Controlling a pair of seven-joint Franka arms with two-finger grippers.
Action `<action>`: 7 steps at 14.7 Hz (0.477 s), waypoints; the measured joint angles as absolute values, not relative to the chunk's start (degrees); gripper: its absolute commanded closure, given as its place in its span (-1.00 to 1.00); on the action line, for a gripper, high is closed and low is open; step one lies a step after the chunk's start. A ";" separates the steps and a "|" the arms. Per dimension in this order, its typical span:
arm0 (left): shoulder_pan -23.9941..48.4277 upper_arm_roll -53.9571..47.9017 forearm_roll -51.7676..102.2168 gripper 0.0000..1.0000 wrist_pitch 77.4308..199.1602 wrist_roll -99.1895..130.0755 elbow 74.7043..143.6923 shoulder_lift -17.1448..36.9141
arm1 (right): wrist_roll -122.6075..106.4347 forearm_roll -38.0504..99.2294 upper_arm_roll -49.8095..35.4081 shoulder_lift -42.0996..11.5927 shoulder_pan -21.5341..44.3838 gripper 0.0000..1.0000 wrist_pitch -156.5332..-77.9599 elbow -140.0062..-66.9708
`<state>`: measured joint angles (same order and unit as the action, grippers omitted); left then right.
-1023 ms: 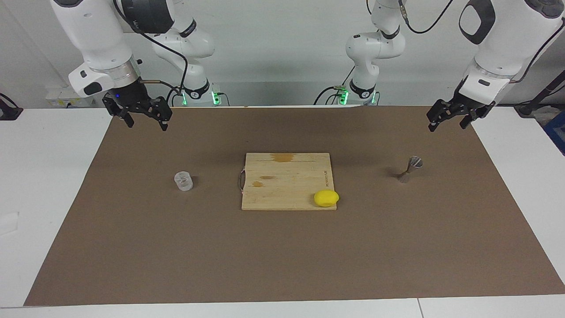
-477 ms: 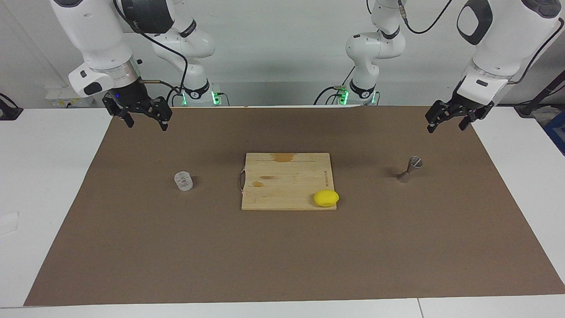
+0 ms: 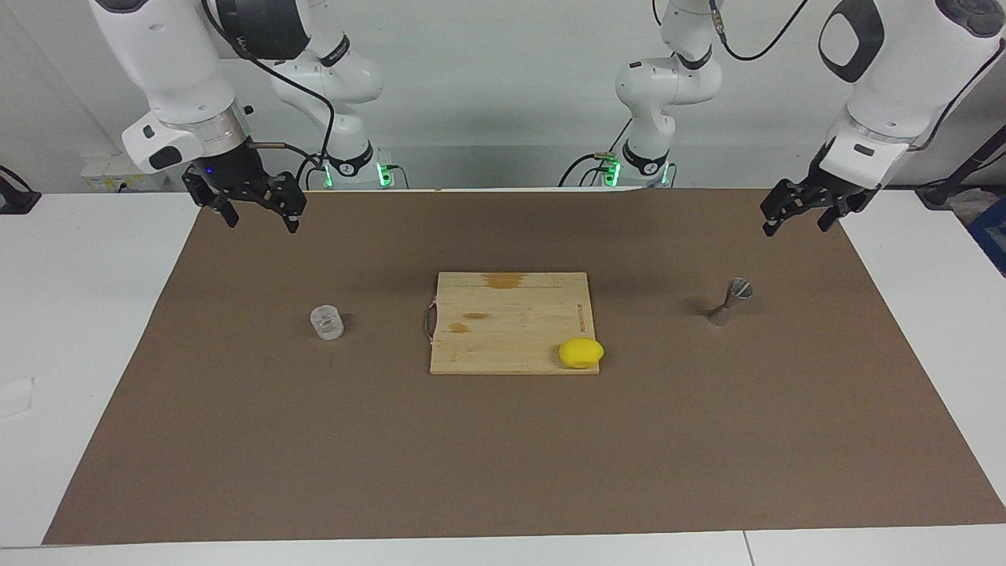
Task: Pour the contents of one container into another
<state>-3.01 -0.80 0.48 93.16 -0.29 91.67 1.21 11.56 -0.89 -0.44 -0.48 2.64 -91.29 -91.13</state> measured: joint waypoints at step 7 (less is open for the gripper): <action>-12.98 -0.18 14.01 -1.00 99.13 -22.29 94.68 4.45 | 11.55 -0.89 -0.44 -0.48 2.64 -1.00 -91.29 -91.13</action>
<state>-12.98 -0.18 14.01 99.13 -22.29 94.68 4.45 11.55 -0.89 -0.44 -0.48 2.64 -91.29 -91.13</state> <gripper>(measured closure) 0.000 0.000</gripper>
